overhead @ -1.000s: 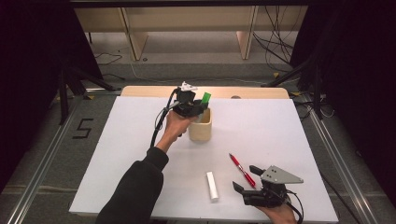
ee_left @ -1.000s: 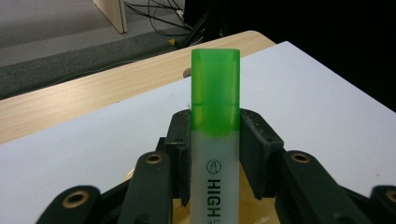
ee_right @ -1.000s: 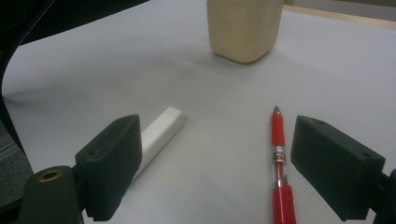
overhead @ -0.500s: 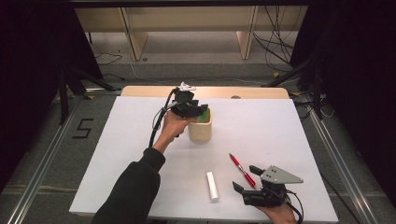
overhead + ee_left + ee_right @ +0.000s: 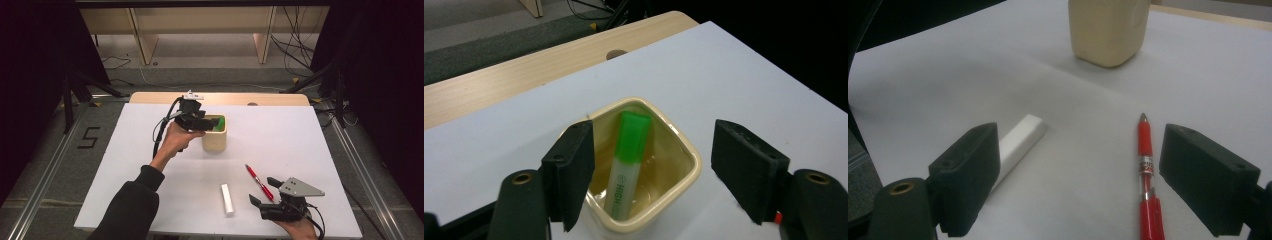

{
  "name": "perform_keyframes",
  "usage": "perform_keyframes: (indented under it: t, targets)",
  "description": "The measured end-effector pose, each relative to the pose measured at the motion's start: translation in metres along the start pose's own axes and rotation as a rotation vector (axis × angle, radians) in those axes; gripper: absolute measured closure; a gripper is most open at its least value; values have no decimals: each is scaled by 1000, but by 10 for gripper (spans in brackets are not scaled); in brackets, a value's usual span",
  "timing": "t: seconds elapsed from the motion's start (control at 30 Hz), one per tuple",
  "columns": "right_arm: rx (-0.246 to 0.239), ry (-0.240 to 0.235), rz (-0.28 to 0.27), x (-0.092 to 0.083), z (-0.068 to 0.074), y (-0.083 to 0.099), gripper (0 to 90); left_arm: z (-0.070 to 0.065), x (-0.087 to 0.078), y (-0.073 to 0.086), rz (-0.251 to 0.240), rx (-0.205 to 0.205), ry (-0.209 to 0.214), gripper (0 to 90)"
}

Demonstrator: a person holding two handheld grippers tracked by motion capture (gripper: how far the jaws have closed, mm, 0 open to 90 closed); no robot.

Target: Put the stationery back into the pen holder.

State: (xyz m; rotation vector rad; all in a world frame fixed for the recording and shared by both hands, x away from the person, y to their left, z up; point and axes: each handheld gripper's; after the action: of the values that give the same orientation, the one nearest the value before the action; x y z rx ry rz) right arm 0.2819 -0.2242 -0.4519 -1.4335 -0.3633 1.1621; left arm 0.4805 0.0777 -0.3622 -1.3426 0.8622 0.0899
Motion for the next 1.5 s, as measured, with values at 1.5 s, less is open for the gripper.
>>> perform_keyframes:
  t: [1.5]
  targets:
    - [88, 42, 184, -1, -25, -20, 266, 1, -88, 129, -182, 34, 25, 238]
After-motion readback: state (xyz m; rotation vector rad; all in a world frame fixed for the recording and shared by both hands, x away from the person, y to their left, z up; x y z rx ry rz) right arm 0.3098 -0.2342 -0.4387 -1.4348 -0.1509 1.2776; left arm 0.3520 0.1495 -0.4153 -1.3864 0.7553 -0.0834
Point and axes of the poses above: each handheld gripper's, and its own axes: x roughly forward along the jaws, y roughly out of its underside, z roughly to its left, and after that the axes turned 14 degrees about -y, right-handed
